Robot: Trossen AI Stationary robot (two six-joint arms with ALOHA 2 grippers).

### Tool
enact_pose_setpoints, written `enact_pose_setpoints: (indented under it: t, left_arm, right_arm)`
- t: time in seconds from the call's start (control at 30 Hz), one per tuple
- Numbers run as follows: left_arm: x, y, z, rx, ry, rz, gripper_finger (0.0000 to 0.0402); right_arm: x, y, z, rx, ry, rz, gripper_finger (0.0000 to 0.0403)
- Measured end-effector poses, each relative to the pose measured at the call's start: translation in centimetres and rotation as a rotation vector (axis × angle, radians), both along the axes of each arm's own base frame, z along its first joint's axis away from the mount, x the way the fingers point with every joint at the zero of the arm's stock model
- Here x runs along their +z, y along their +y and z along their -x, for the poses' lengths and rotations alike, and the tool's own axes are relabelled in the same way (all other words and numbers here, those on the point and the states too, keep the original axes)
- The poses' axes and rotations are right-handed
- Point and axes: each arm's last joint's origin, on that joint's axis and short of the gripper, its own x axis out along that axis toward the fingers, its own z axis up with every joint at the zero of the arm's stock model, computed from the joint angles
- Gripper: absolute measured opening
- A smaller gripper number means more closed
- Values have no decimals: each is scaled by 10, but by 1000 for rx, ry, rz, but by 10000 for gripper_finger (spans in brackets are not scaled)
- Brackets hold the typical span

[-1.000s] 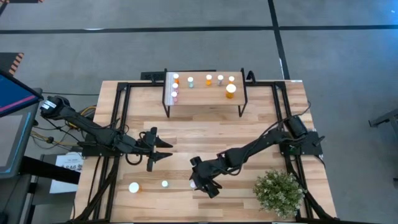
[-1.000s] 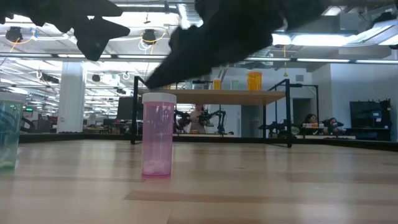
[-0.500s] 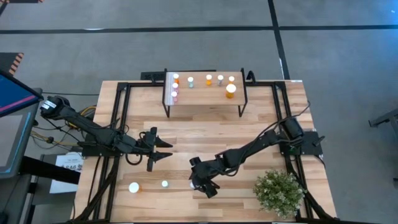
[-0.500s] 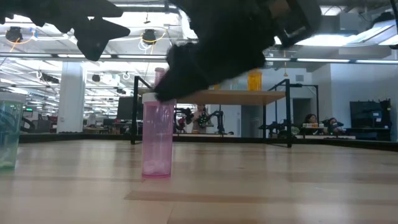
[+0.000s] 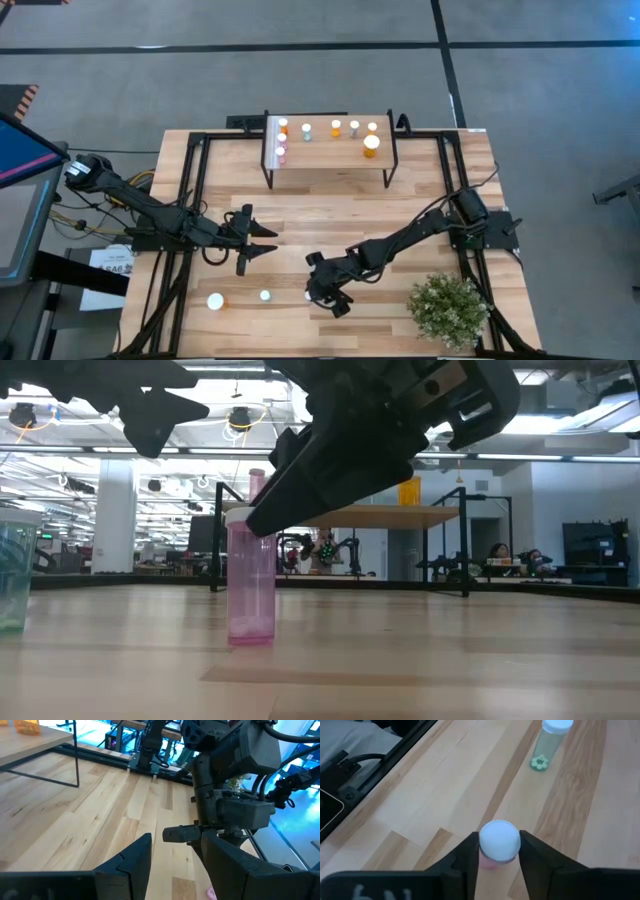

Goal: Pick and place medicine bottles onto shelf by color
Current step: Put the pink pill bottle on the shelf

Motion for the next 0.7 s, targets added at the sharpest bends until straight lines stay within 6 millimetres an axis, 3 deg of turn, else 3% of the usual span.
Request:
enact_pose_setpoints:
  t: [0.17, 0.37, 0.53, 0.7]
  left_arm:
    - [0, 0, 0, 0, 0, 0, 160]
    - [0, 0, 0, 1, 0, 0, 160]
    - [0, 0, 0, 0, -1, 1, 160]
    - [0, 0, 0, 1, -2, 7, 160]
  right_arm:
    - [1, 0, 0, 4, 0, 4, 121]
    - [16, -10, 6, -3, 33, 25, 130]
    - [49, -38, 16, -46, 52, 47, 133]
    - [94, -80, 33, -118, 29, 64, 134]
